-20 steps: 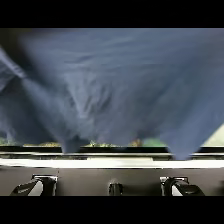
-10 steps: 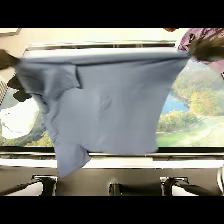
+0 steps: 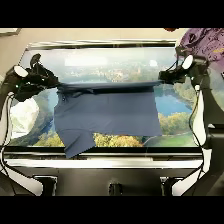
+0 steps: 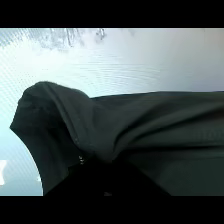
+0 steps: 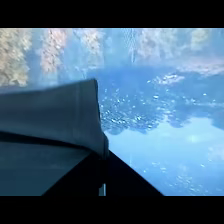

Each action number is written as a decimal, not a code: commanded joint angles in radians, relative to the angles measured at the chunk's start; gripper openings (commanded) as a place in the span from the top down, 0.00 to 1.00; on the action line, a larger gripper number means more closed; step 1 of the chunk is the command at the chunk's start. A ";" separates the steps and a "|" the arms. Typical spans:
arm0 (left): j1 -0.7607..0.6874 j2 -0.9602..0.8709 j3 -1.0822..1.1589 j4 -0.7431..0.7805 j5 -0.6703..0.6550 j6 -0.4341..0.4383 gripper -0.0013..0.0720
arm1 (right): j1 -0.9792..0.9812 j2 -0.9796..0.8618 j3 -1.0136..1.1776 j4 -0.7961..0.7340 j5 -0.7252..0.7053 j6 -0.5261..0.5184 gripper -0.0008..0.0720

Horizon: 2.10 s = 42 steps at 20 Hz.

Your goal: Fold the clothes and pants, and hang the long-sleeved shirts on hangers.

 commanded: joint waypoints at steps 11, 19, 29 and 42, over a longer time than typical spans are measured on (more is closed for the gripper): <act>-0.006 -0.050 0.000 0.096 -0.433 -0.064 0.96 | 0.001 -0.082 0.000 0.066 0.359 0.004 0.95; -0.006 -0.050 -0.001 0.096 -0.539 -0.114 0.96 | 0.002 -0.082 0.000 0.107 0.410 0.018 0.95; -0.006 -0.071 -0.001 0.096 -0.524 -0.114 0.90 | 0.002 -0.148 0.000 0.127 0.478 0.019 0.94; 0.143 0.158 0.055 0.113 -0.521 -0.195 0.23 | -0.154 0.009 -0.011 0.279 0.520 -0.079 0.27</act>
